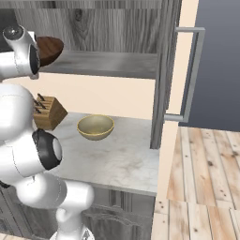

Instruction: Open the cabinet. Pick the bowls from the counter and place them in the cabinet. Then close the cabinet.

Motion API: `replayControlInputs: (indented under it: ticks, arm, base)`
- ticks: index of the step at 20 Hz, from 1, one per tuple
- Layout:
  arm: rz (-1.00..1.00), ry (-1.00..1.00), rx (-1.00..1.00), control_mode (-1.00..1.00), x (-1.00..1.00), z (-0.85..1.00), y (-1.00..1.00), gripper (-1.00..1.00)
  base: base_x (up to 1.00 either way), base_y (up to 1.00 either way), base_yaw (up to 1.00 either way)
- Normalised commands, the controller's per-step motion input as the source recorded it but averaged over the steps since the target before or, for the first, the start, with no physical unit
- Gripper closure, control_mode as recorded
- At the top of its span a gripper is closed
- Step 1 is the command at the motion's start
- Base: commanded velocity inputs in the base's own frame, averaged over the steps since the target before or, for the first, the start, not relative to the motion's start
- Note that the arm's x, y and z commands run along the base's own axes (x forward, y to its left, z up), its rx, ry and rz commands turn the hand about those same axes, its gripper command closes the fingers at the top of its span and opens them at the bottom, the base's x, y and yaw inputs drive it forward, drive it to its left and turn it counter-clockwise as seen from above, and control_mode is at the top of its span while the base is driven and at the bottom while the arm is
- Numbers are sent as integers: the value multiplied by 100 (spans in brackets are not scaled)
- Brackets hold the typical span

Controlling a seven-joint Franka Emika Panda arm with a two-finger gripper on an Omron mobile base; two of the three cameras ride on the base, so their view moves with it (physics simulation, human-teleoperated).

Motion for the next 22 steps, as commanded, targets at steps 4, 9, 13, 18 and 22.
replayControlInputs:
  ticks: [4,9,13,18,22]
  arm:
    - [0,2,0,-100,45,0,13,100]
    - [0,3,0,-100,48,0,16,100]
    - [0,0,-3,-100,49,0,28,100]
    - [0,0,-4,-100,48,-2,25,100]
    - [0,0,-3,-100,43,-1,24,-100]
  base:
    - [0,0,0]
    - [0,0,0]
    - [0,0,0]
    - [0,0,0]
    - [0,0,0]
